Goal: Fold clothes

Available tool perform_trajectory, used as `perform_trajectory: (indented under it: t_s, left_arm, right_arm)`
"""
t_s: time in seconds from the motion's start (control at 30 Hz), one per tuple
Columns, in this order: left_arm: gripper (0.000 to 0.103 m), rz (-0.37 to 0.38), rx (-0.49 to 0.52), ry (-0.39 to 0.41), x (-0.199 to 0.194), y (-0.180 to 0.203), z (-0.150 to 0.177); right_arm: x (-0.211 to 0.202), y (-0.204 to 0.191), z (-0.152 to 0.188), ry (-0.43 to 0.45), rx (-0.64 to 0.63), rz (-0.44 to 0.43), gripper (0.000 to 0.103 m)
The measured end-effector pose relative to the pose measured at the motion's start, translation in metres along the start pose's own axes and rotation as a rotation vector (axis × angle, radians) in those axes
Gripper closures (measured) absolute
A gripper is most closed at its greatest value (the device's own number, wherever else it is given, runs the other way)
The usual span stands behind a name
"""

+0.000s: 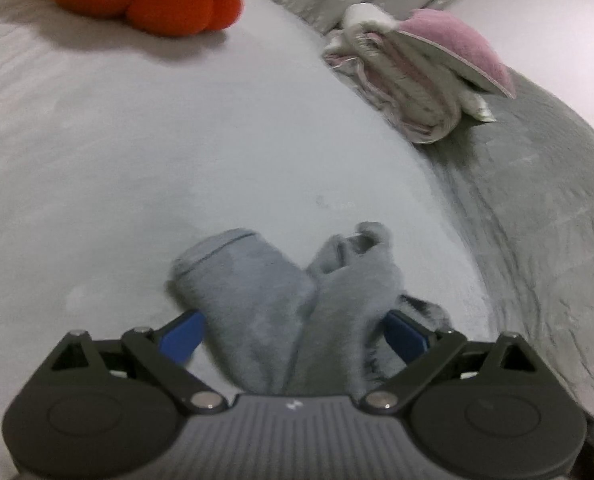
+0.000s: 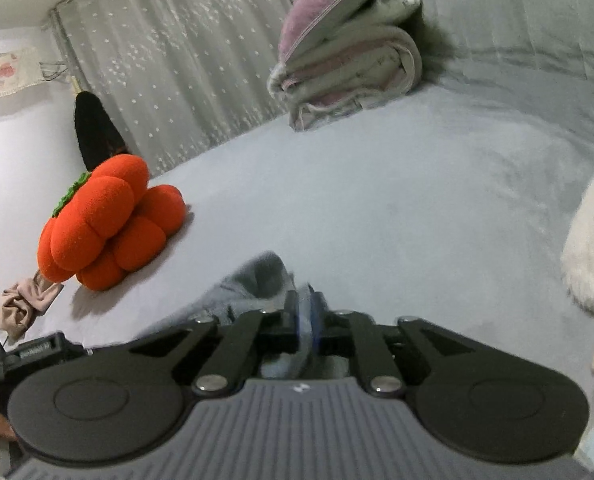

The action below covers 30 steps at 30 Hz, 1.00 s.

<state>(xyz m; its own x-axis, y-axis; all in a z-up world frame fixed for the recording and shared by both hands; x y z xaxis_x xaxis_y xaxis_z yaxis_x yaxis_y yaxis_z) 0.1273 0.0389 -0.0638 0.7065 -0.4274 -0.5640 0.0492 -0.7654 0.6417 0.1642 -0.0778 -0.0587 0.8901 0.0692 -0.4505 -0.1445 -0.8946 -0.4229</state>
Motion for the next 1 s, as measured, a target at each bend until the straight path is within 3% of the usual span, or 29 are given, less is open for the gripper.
perform_trajectory:
  t_s: [0.07,0.1,0.13,0.17,0.2,0.27,0.3,0.37,0.67,1.0]
  left_arm:
    - [0.01,0.047,0.017,0.016,0.001,0.01,-0.001]
    - [0.015,0.059,0.027,0.02,0.003,0.014,0.0]
    - [0.018,0.072,0.037,0.021,0.005,0.018,0.001]
    - [0.025,0.082,0.042,0.016,0.008,0.021,0.003]
    - [0.032,0.085,0.041,0.01,0.012,0.021,0.005]
    - [0.073,0.077,0.025,0.019,0.013,0.019,0.009]
    - [0.084,0.071,0.016,0.028,0.013,0.018,0.01]
    - [0.091,0.062,0.003,0.064,0.006,0.016,0.009]
    - [0.094,0.063,0.063,0.205,-0.061,0.028,-0.001]
    - [0.094,0.016,0.161,0.228,-0.107,0.019,-0.003]
  right_arm:
    - [0.001,0.003,0.002,-0.01,0.003,0.002,0.085]
    - [0.001,0.005,0.003,-0.015,0.004,0.003,0.07]
    - [0.002,0.006,0.004,-0.02,0.006,0.004,0.046]
    - [0.003,0.007,0.004,-0.024,0.007,0.004,0.038]
    - [0.004,0.006,0.005,-0.027,0.007,0.004,0.034]
    - [0.007,0.005,0.006,-0.033,0.008,0.002,0.034]
    - [0.008,0.004,0.006,-0.036,0.008,0.001,0.034]
    - [0.011,0.002,0.007,-0.041,0.008,-0.001,0.034]
    - [0.022,-0.004,0.01,-0.067,0.014,-0.006,0.03]
    - [0.025,0.006,0.009,-0.085,0.057,0.013,0.029]
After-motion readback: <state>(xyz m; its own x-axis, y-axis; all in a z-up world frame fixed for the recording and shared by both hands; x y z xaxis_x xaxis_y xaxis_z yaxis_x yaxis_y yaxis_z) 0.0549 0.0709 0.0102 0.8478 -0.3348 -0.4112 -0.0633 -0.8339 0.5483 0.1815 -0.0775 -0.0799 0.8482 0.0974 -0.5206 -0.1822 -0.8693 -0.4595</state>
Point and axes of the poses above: each gripper's, at about its wrist camera, not at the fingertips, and x roughly the way its jaws point, y to its right, z to its underside, the point moved 7 cm from there along x, roughly the way its jaws point, and after that the axes turned 3 degrees about y, right-handed, at the moved point
